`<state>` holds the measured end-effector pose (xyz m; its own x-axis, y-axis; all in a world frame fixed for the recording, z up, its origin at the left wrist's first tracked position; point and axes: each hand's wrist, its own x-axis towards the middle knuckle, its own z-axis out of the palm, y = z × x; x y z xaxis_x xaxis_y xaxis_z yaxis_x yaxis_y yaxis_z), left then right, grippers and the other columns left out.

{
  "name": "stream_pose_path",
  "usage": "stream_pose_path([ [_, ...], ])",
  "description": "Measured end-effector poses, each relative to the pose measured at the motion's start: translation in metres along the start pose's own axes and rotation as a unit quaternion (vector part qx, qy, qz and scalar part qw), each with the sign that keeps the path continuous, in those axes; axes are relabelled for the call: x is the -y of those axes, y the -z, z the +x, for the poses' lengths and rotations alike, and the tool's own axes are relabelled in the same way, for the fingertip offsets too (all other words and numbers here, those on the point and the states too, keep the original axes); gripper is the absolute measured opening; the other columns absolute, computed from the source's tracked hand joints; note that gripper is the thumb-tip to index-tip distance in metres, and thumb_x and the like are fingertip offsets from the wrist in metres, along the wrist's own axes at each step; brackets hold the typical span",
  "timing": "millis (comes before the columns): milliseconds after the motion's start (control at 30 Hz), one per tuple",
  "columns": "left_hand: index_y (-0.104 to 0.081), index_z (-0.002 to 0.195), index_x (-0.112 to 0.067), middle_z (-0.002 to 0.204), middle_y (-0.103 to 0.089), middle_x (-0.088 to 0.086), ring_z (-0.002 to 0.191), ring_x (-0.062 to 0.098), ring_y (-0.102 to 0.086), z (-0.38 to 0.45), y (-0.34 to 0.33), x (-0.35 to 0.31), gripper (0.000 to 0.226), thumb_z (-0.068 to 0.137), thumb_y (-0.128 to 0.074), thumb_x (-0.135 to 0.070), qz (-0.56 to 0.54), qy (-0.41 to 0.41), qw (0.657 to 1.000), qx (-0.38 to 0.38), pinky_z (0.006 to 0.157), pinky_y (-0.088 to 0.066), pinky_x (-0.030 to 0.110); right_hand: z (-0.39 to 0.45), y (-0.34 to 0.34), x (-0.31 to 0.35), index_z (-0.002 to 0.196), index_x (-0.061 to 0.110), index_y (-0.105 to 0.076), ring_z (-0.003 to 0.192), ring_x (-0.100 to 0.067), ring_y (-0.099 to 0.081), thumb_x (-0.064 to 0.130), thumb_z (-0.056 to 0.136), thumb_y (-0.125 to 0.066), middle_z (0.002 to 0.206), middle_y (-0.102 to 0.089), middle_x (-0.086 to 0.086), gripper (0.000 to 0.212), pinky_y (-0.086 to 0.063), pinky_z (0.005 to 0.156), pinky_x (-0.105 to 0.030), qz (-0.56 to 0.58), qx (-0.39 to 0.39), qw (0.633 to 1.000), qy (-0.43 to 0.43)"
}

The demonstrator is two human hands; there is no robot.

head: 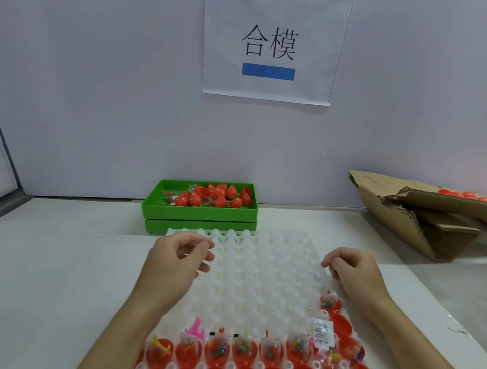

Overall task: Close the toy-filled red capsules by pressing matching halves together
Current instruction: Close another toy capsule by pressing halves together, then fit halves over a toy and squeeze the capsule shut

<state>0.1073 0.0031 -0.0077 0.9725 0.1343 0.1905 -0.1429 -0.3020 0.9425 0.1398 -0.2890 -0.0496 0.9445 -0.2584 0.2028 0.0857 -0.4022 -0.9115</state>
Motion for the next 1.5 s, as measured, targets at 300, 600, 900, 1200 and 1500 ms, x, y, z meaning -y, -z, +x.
stream_pose_path([
  [300, -0.072, 0.091, -0.023, 0.08, -0.074, -0.004, 0.071, 0.006, -0.07, -0.004, -0.007, -0.004, 0.019, 0.099, -0.056, -0.016, 0.029, -0.034, 0.999, 0.028, 0.066, -0.051, 0.02, -0.011, 0.054, 0.053, 0.096, 0.033, -0.072, 0.068, -0.007, -0.06, 0.007, 0.09, -0.052, 0.087, -0.063, 0.0, 0.033, -0.049, 0.059, -0.017, -0.245, 0.287, 0.926, -0.01],
  [600, -0.071, 0.091, -0.023, 0.082, -0.073, -0.004, 0.071, 0.002, -0.068, -0.006, -0.008, -0.004, 0.02, 0.099, -0.055, -0.014, 0.05, -0.046, 0.997, 0.038, 0.058, -0.048, 0.009, -0.022, 0.05, 0.066, 0.106, 0.046, -0.063, 0.086, -0.011, -0.063, 0.024, 0.081, -0.077, 0.106, -0.055, 0.009, 0.036, -0.051, 0.061, -0.018, -0.34, 0.36, 0.869, -0.003],
  [900, -0.071, 0.092, -0.025, 0.083, -0.073, -0.005, 0.07, 0.002, -0.068, -0.007, -0.008, -0.004, 0.02, 0.099, -0.055, -0.015, 0.066, -0.049, 0.996, 0.047, 0.06, -0.047, 0.011, -0.021, 0.045, 0.058, 0.101, 0.046, -0.063, 0.079, -0.011, -0.062, 0.033, 0.075, -0.077, 0.102, -0.057, 0.012, 0.033, -0.056, 0.067, -0.03, -0.384, 0.335, 0.861, -0.016],
  [1200, -0.071, 0.093, -0.024, 0.084, -0.073, -0.005, 0.07, 0.002, -0.069, -0.006, -0.01, -0.004, 0.018, 0.099, -0.055, -0.016, 0.073, -0.051, 0.995, 0.046, 0.063, -0.049, 0.013, -0.018, 0.048, 0.058, 0.102, 0.044, -0.066, 0.086, -0.013, -0.064, 0.037, 0.077, -0.079, 0.099, -0.06, 0.016, 0.029, -0.056, 0.068, -0.028, -0.392, 0.312, 0.866, 0.013],
  [1500, -0.072, 0.097, -0.022, 0.085, -0.073, -0.005, 0.072, 0.003, -0.069, -0.01, -0.012, -0.009, 0.017, 0.099, -0.056, -0.017, 0.071, -0.06, 0.994, 0.053, 0.069, -0.052, 0.019, -0.021, 0.053, 0.073, 0.097, 0.033, -0.072, 0.082, -0.006, -0.07, 0.026, 0.079, -0.08, 0.086, -0.075, 0.013, 0.021, -0.06, 0.079, -0.031, -0.318, 0.248, 0.913, 0.068],
])
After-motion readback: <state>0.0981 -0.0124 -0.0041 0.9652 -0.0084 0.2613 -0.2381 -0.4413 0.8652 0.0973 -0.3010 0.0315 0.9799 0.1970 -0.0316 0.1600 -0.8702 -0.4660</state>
